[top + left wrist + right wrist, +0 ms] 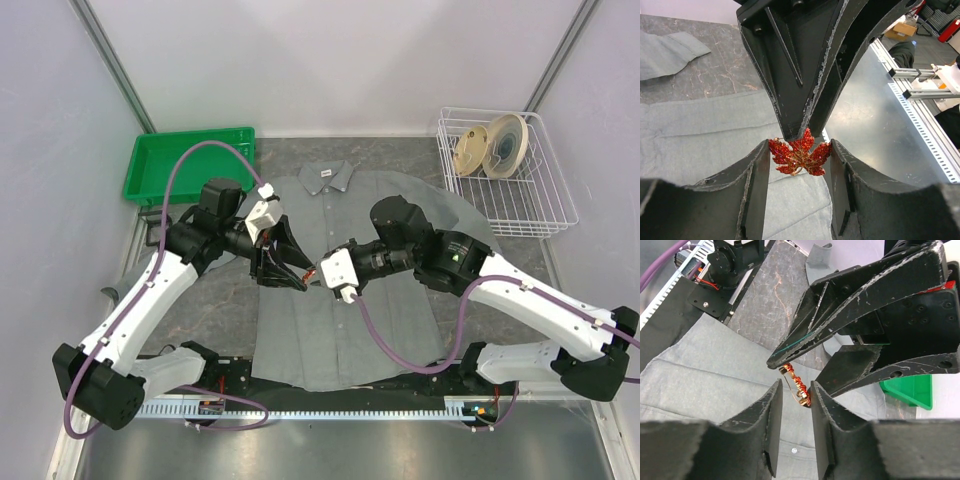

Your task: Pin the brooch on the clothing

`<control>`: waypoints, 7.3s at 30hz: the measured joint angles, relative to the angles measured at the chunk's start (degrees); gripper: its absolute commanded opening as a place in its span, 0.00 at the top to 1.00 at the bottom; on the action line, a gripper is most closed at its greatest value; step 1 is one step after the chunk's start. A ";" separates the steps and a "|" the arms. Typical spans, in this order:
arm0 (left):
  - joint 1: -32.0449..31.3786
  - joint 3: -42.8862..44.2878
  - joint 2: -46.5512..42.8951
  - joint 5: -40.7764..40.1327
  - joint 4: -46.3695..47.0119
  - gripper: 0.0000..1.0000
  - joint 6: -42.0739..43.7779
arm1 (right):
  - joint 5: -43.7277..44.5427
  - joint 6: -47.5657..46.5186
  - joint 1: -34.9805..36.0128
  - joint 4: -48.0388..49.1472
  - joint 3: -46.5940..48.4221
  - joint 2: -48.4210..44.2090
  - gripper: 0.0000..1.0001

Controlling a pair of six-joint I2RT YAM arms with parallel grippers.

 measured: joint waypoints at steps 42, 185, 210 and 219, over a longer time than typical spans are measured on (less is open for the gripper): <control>3.87 -17.25 -20.50 -28.72 26.38 0.48 -22.27 | -8.44 47.25 -18.43 1.84 6.27 8.66 1.00; 9.51 -25.70 -13.46 -31.91 57.20 0.98 -63.08 | -10.40 88.21 -20.65 37.55 -5.73 14.01 0.68; 10.14 -25.40 -13.51 -32.74 53.70 0.98 -61.24 | -12.00 75.65 -20.02 28.41 -1.16 13.99 0.24; 6.38 -13.53 -12.46 -48.50 29.97 0.98 -37.46 | -5.84 59.65 -22.71 18.27 3.93 10.84 0.25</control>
